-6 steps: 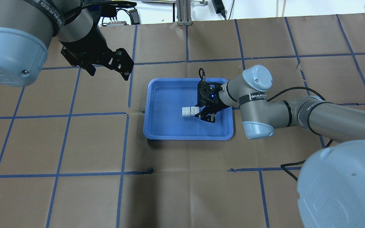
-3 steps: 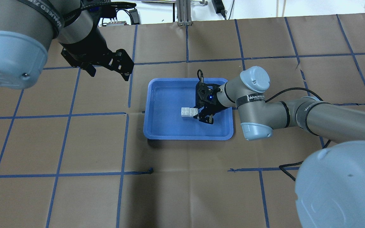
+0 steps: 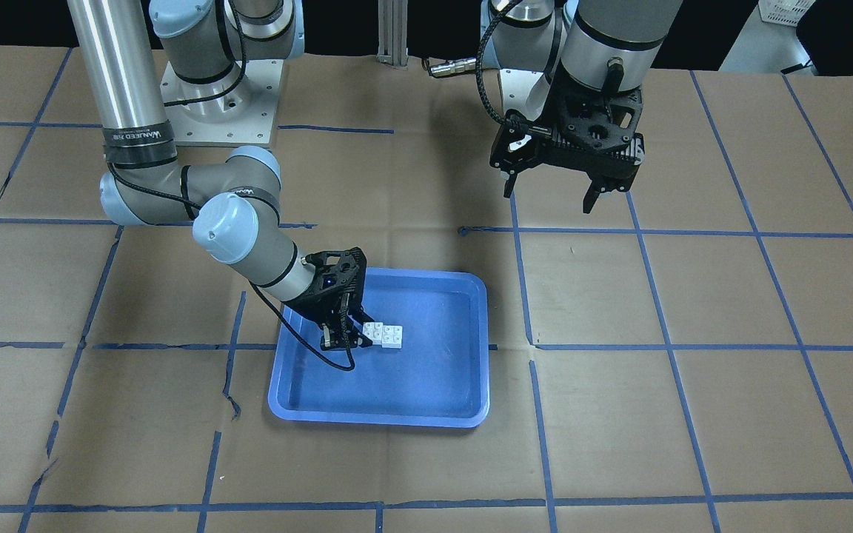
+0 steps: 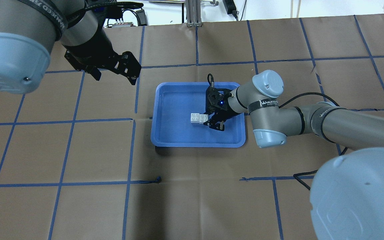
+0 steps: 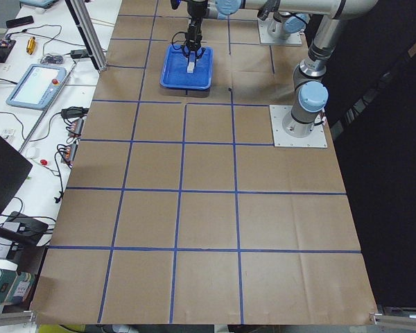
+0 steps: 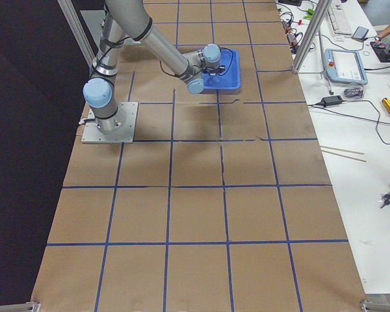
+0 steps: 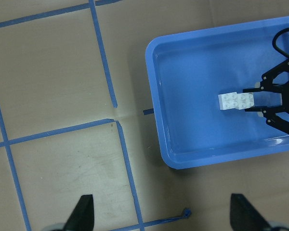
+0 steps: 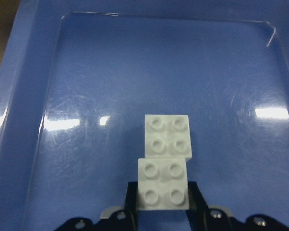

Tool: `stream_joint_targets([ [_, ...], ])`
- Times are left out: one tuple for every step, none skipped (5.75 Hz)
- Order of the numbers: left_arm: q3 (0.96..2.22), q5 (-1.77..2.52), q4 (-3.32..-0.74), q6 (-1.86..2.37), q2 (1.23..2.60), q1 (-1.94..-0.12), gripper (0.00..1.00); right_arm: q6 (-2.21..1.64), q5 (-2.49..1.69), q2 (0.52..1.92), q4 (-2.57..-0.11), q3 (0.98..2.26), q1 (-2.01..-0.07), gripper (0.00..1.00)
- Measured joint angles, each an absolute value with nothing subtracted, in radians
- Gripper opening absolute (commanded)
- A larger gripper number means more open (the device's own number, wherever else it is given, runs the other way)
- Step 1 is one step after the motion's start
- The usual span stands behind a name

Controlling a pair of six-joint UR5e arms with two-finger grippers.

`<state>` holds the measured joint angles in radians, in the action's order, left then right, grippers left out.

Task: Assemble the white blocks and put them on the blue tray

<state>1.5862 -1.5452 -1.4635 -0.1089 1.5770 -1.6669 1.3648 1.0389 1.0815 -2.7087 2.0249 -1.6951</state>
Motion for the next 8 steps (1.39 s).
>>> stream_joint_targets([
  [1.586, -1.545, -1.463, -0.110, 1.577, -1.666, 0.99, 1.364, 1.038, 1.081, -2.709, 2.025, -1.695, 0.14],
  [1.584, -1.545, -1.463, -0.111, 1.577, -1.666, 0.99, 1.359, 1.037, 1.081, -2.709, 2.025, -1.694, 0.14],
  [1.583, -1.544, -1.463, -0.111, 1.577, -1.666, 0.99, 1.351, 1.036, 1.081, -2.709, 2.025, -1.694, 0.14],
  [1.582, -1.543, -1.463, -0.110, 1.577, -1.666, 0.99, 1.347, 1.035, 1.079, -2.709, 2.024, -1.694, 0.14],
  [1.582, -1.542, -1.463, -0.109, 1.577, -1.666, 0.99, 1.346, 1.034, 1.077, -2.710, 2.024, -1.695, 0.14],
  [1.581, -1.542, -1.463, -0.109, 1.578, -1.665, 0.99, 1.345, 1.034, 1.076, -2.710, 2.023, -1.695, 0.14],
  [1.580, -1.542, -1.463, -0.109, 1.578, -1.665, 0.99, 1.344, 1.034, 1.076, -2.711, 2.023, -1.695, 0.14],
  [1.580, -1.542, -1.463, -0.109, 1.578, -1.665, 0.99, 1.341, 1.034, 1.075, -2.711, 2.023, -1.695, 0.14],
])
